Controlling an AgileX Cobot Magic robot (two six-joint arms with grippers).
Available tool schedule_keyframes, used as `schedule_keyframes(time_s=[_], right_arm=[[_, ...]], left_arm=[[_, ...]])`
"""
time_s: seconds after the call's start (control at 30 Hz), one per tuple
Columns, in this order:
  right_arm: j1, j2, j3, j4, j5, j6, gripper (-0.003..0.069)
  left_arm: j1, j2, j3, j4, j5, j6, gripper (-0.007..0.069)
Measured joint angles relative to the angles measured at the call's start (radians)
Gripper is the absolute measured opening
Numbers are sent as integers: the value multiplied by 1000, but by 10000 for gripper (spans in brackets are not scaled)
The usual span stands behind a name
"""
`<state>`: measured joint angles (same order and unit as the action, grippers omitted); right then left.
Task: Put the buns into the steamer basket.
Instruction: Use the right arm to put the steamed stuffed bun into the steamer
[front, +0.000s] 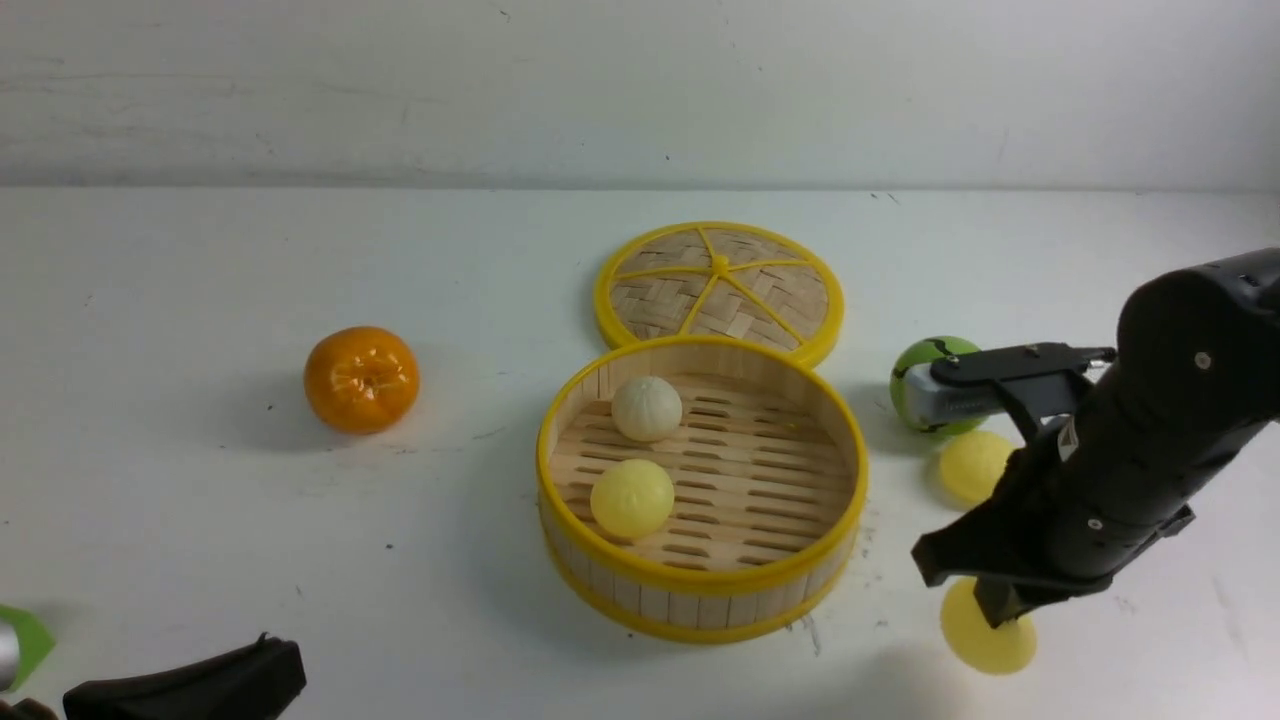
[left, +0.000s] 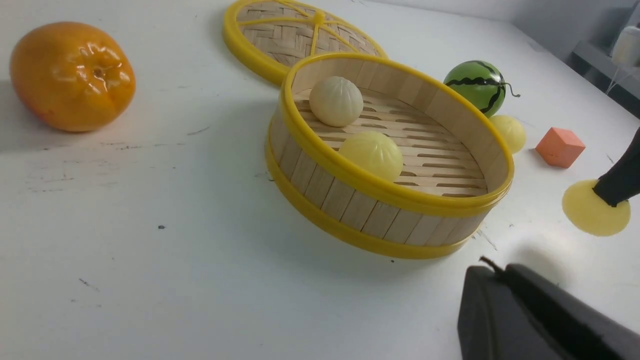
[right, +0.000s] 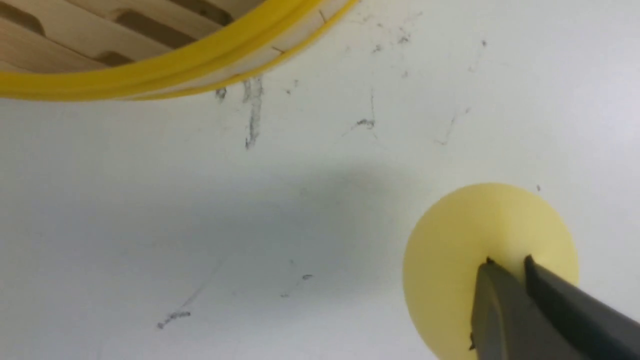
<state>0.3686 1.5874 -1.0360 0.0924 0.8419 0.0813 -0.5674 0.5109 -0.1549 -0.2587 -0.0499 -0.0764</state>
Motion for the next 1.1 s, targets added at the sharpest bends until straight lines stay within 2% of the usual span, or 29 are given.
schedule_keyframes(time_s=[0.17, 0.43, 0.67, 0.83, 0.93, 1.0, 1.1], right_arm=[[0, -31, -38, 34, 32, -20, 1], [9, 89, -355, 188, 38, -170, 6], [47, 371, -648, 150, 53, -182, 8], [49, 522, -781, 75, 55, -123, 22], [49, 555, -801, 60, 54, -96, 43], [49, 577, -802, 55, 46, -87, 91], [49, 586, -810, 55, 41, -73, 206]], left_arm=[[0, 0, 0, 0, 0, 0, 23], [0, 0, 0, 0, 0, 0, 34], [0, 0, 0, 0, 0, 0, 39], [0, 0, 0, 0, 0, 0, 42], [0, 0, 0, 0, 0, 0, 46], [0, 0, 0, 0, 0, 0, 48], [0, 0, 0, 0, 0, 0, 53]])
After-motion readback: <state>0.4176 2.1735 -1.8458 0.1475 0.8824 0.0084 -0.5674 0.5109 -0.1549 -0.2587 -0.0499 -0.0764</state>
